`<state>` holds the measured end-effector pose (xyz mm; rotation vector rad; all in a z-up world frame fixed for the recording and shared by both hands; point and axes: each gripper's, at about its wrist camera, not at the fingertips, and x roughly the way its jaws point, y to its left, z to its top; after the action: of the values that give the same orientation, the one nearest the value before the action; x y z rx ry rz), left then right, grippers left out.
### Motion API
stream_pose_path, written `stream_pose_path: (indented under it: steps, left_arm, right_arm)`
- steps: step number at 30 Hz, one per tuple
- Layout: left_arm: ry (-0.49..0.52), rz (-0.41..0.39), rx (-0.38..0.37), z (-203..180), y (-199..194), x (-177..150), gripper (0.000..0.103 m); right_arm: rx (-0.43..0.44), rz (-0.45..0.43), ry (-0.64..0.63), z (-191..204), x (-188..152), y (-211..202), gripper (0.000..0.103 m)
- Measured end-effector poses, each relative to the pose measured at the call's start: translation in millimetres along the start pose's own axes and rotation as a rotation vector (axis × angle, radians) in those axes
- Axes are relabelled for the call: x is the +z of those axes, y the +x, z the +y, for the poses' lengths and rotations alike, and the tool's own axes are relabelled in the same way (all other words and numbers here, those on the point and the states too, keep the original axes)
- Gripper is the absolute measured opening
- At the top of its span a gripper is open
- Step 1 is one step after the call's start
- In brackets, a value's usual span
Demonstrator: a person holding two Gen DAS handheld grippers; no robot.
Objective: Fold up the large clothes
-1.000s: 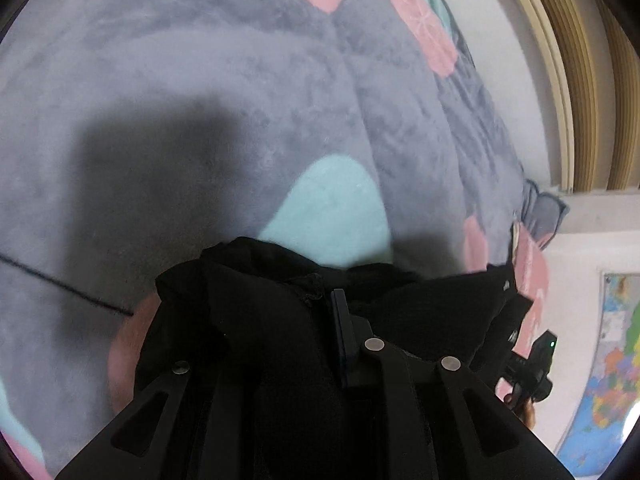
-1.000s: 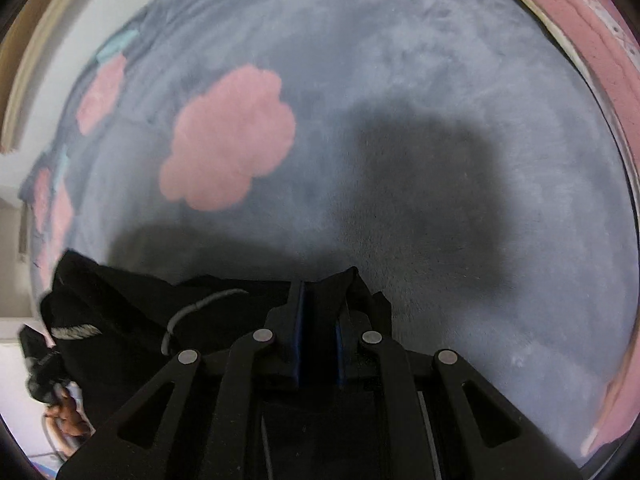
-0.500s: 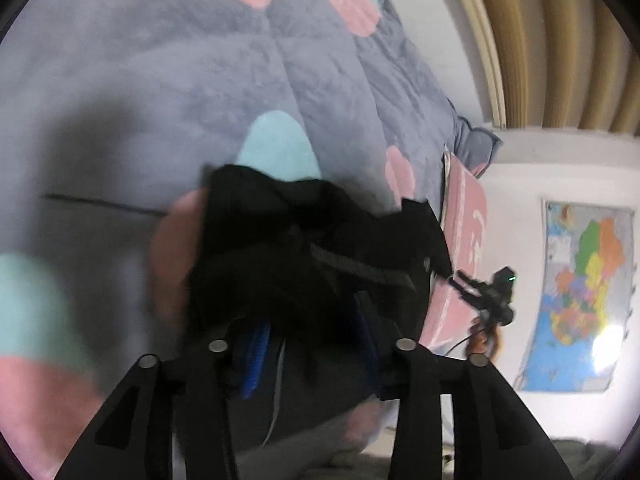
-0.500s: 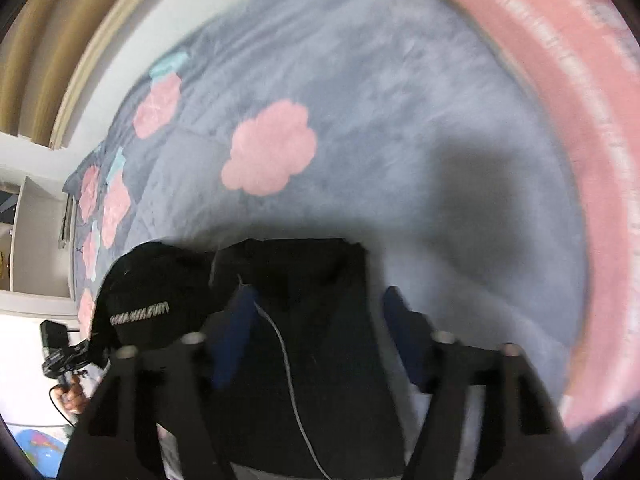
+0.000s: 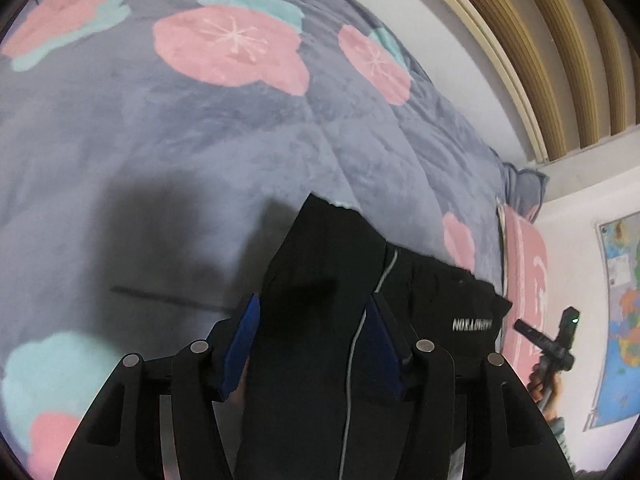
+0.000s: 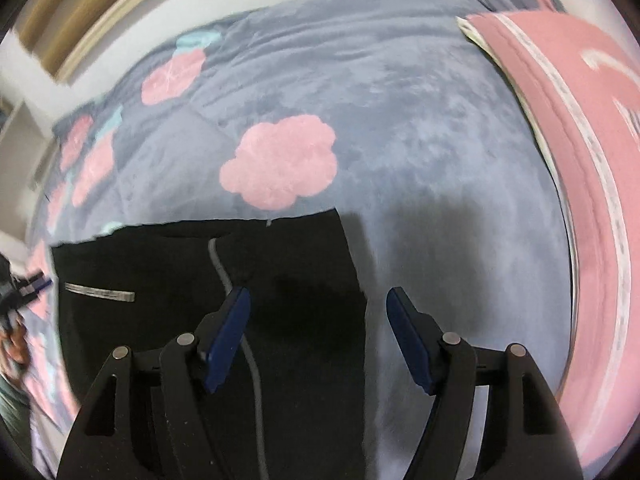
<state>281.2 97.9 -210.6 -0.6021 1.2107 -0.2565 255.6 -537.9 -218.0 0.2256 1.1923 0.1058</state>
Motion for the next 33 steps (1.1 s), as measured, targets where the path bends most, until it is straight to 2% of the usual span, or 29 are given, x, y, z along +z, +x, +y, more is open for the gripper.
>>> stream_pose_path:
  steps: [5,7,8,10,11,12,13,15,19,22,25,27,30,31,33]
  left_arm:
    - [0.060,0.072,0.025,0,34,8,0.057]
    - [0.050,0.095,0.013,3,47,12,0.057]
    - [0.039,0.106,-0.010,5,53,14,0.057]
    - [0.008,0.093,-0.048,7,59,17,0.057]
    - [-0.006,0.069,-0.057,7,58,17,0.056]
    - [-0.002,0.047,-0.064,4,55,14,0.038]
    - [0.012,0.024,-0.062,1,51,12,0.010]
    - [0.005,-0.020,-0.040,-1,36,6,0.009]
    - [-0.013,-0.145,-0.135,-12,-10,-5,0.008]
    - [0.017,-0.227,-0.124,-33,-33,-2,0.007]
    - [0.002,-0.245,-0.082,-35,-20,9,0.007]
    - [-0.028,-0.208,-0.013,-28,10,15,0.007]
    - [-0.053,-0.104,0.149,-9,65,18,0.008]
    - [-0.084,-0.060,0.175,2,83,17,0.009]
    - [-0.122,-0.028,0.193,14,104,15,0.013]
  right_arm:
    - [0.050,0.081,-0.023,-5,12,50,0.074]
    - [0.131,0.109,0.020,-9,15,67,0.074]
    - [0.149,0.112,0.031,-8,15,72,0.057]
    - [0.118,0.093,-0.011,2,14,71,0.016]
    - [0.101,0.079,-0.037,8,12,65,0.016]
    - [0.060,0.044,-0.064,14,9,54,0.015]
    - [0.042,0.014,-0.079,17,5,42,0.013]
    - [0.008,-0.038,-0.067,16,2,16,0.012]
    - [-0.004,-0.170,-0.037,17,1,-47,0.010]
    - [-0.094,-0.220,-0.089,36,6,-65,0.010]
    - [-0.149,-0.177,-0.074,35,20,-34,0.010]
    - [-0.171,-0.118,-0.049,29,24,-2,0.010]
    - [-0.193,0.015,-0.011,19,22,60,0.010]
    - [-0.199,0.062,-0.003,17,19,81,0.010]
    - [-0.208,0.102,0.004,17,14,100,0.014]
